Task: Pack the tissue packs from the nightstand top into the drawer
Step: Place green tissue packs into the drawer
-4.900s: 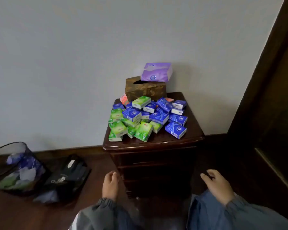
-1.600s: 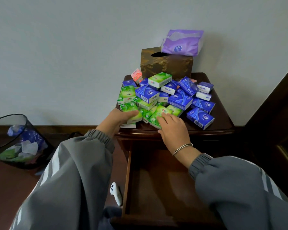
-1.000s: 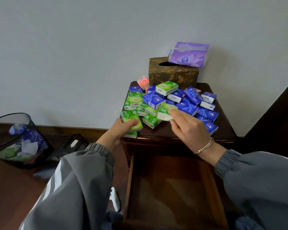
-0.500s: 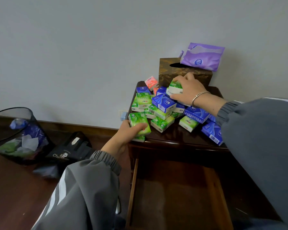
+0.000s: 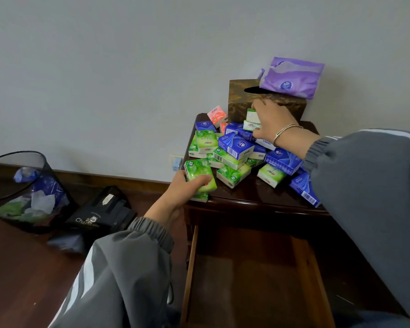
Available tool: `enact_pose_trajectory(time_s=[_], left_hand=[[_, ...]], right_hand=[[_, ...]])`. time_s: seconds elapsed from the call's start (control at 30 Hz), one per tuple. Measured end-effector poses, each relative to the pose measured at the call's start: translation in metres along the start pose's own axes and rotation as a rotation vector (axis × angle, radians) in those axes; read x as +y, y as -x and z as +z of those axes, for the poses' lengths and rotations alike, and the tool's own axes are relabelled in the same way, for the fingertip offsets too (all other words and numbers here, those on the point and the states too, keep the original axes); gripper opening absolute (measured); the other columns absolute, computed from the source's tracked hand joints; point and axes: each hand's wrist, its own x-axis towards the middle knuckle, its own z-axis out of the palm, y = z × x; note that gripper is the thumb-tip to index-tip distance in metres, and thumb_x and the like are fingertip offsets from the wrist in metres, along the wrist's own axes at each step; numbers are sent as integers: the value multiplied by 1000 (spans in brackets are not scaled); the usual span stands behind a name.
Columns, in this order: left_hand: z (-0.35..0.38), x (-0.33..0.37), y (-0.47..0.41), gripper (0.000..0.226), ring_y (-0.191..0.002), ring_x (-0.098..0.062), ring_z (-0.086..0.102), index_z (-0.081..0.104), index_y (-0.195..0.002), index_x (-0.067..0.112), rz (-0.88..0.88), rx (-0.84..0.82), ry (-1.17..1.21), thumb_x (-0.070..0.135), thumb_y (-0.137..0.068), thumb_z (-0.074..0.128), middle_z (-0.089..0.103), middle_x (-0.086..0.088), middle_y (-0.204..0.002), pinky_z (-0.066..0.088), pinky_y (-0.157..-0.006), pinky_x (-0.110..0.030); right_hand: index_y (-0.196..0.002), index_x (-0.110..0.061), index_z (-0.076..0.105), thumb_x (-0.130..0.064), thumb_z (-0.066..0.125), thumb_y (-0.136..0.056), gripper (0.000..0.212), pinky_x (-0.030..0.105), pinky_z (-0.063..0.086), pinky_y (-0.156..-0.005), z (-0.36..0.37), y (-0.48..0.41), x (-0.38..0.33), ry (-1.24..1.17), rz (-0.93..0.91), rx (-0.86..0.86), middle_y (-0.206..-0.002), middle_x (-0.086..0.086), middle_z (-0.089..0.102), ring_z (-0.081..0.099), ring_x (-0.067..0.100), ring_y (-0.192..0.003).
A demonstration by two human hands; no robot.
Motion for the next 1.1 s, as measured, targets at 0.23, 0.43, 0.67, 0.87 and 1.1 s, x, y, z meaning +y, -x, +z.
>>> enact_pose_trajectory(time_s=[0.23, 0.43, 0.67, 0.87, 1.1], left_hand=[[4, 4, 9, 50, -91, -18, 69, 53, -120, 9, -6, 18, 0, 27, -79, 76, 69, -9, -109, 54, -64, -25], [6, 4, 13, 52, -93, -21, 69, 53, -120, 9, -9, 26, 1, 28, -78, 77, 69, -11, -111, 55, -65, -28], [7, 3, 11, 49, -91, -20, 70, 55, -119, 9, 11, 39, 6, 27, -79, 76, 69, -11, -110, 53, -59, -22], [7, 2, 13, 40, -82, -10, 71, 55, -113, 15, 45, 19, 28, 26, -80, 75, 69, -6, -105, 52, -56, -17], [3, -2, 9, 47, -93, -18, 70, 55, -121, 9, 63, -19, 6, 27, -81, 74, 70, -9, -110, 53, -64, -22]], right_hand=[[-129, -6, 42, -4, 57, -82, 49, 42, 47, -77, 10, 16, 4, -139, 0, 149, -128, 19, 47, 57, 43, -99], [-124, -8, 45, -4, 63, -81, 47, 46, 47, -80, 12, 28, 15, -168, 9, 115, -122, 16, 48, 56, 42, -99], [-123, -13, 45, -17, 63, -81, 46, 43, 48, -71, 11, 31, 20, -163, -36, 96, -123, 14, 49, 58, 42, -93], [-123, -20, 40, -31, 74, -74, 62, 41, 46, -81, 17, 22, 22, -272, 33, 37, -128, 10, 47, 57, 36, -103], [-120, -17, 40, -21, 77, -70, 62, 43, 47, -81, 20, 4, 18, -127, 17, -11, -118, 15, 55, 58, 37, -100]])
